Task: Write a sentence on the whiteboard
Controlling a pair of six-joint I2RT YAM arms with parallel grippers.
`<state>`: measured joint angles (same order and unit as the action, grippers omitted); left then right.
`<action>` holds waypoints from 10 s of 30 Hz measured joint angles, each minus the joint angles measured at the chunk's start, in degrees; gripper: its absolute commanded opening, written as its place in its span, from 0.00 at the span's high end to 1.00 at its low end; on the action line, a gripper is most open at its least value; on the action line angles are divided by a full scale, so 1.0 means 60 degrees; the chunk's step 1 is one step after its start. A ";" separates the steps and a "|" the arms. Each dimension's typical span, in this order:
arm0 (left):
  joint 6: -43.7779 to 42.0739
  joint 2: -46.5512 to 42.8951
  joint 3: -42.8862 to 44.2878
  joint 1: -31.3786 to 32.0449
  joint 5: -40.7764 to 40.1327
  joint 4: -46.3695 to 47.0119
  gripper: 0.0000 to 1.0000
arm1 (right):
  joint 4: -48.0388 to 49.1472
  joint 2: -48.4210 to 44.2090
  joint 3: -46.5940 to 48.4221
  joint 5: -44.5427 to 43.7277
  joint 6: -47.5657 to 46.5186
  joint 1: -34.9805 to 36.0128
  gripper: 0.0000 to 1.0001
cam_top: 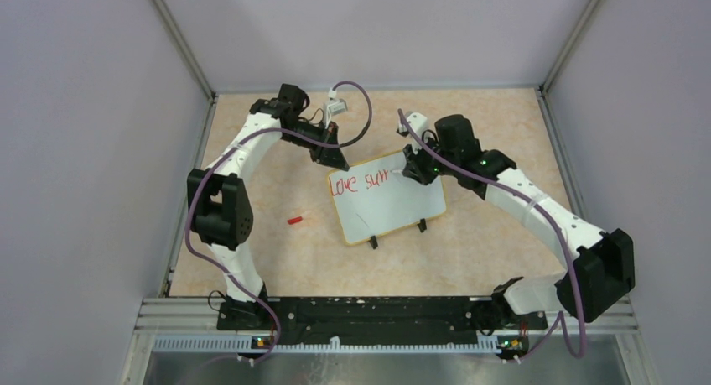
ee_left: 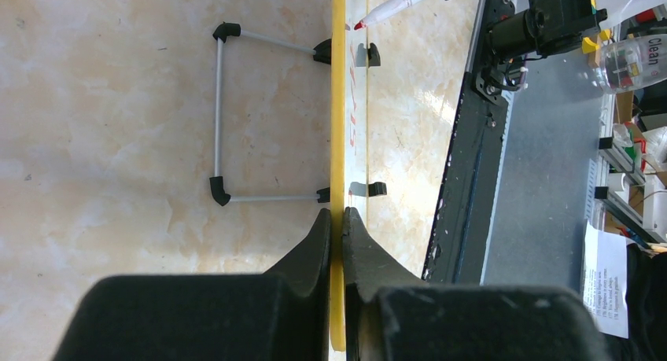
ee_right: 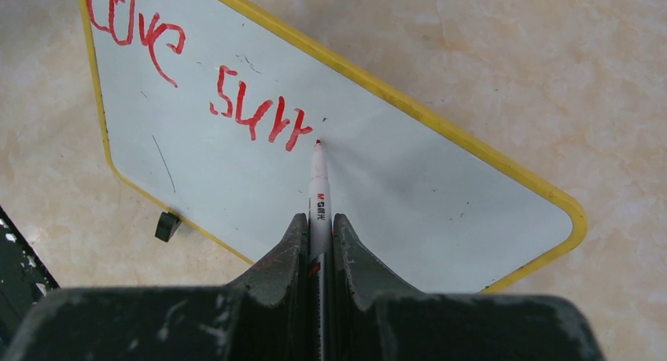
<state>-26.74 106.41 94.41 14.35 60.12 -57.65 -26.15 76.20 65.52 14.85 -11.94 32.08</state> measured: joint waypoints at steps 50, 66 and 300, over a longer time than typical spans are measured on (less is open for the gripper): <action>-0.0004 0.0000 0.0000 0.0000 -0.0073 0.0073 1.00 | -0.0219 -0.0062 -0.0022 -0.0710 0.0011 0.0029 1.00; -0.0015 0.0000 0.0000 0.0007 -0.0109 0.0084 1.00 | -0.0076 0.0200 0.0226 -0.0565 0.0022 0.0215 1.00; -0.0025 -0.0022 -0.0058 0.0007 -0.0098 0.0171 1.00 | -0.0860 -0.0474 0.0011 -0.1534 -0.0328 -0.0627 1.00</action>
<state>-26.89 106.28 94.06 14.39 59.53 -56.62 -31.31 73.36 65.58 5.65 -13.91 28.32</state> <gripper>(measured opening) 0.070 0.084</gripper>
